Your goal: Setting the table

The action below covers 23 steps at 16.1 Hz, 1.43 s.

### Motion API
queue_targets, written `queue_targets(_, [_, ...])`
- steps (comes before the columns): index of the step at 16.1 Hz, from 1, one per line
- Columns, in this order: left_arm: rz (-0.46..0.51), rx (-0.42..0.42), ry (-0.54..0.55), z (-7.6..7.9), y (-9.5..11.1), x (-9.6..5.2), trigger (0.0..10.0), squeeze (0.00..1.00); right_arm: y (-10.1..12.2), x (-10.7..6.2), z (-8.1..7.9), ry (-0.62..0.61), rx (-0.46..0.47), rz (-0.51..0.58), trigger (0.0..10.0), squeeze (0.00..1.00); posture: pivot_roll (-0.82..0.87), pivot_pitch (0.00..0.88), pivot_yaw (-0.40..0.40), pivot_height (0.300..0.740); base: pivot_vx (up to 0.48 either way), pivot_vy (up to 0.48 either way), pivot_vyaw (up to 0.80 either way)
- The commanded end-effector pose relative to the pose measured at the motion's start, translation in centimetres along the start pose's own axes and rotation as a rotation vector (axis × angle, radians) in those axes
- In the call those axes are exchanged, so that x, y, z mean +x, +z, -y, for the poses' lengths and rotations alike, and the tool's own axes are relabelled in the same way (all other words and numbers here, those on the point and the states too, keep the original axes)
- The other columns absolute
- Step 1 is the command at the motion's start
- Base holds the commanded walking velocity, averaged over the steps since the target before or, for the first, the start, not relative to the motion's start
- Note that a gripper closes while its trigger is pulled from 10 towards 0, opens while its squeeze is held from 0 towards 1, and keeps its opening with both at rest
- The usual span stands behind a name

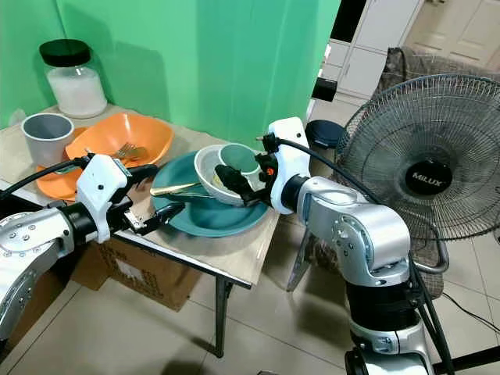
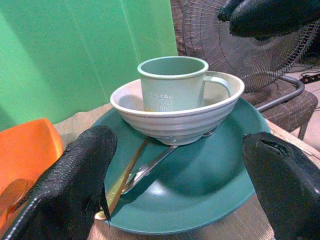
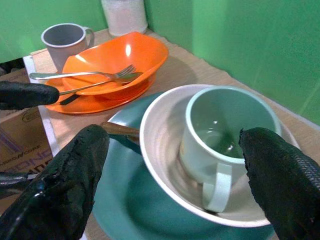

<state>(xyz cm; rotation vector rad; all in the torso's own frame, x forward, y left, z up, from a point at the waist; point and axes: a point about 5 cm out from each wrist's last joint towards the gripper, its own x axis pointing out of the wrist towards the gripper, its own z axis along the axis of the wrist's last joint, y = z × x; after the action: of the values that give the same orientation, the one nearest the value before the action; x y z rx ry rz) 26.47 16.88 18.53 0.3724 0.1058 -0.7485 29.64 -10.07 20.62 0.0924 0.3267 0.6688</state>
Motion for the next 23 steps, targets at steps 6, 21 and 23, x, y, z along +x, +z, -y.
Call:
queue_targets(6, [0.005, 0.009, 0.02, -0.3, 0.1, -0.1, 10.0, 0.0, 0.1, 0.2, -0.3, 0.021, -0.027, 0.026, 10.0, 0.0, -0.04, 0.0, -0.099, 0.74, 0.0, 0.0, 0.0])
queue_targets(21, [-0.076, 0.034, 0.022, -1.4, -0.4, -2.2, 10.0, 0.0, -1.3, 3.5, 0.5, -0.052, 0.024, -0.056, 10.0, 0.0, -0.01, 0.0, -0.029, 0.74, 0.0, 0.0, 0.0])
queue_targets(23, [-0.074, 0.034, 0.015, -1.3, -0.3, -2.2, 10.0, 0.0, -1.8, 4.2, 0.9, -0.09, 0.048, -0.1, 10.0, 0.0, -0.01, 0.0, -0.032, 0.74, 0.0, 0.0, 0.0])
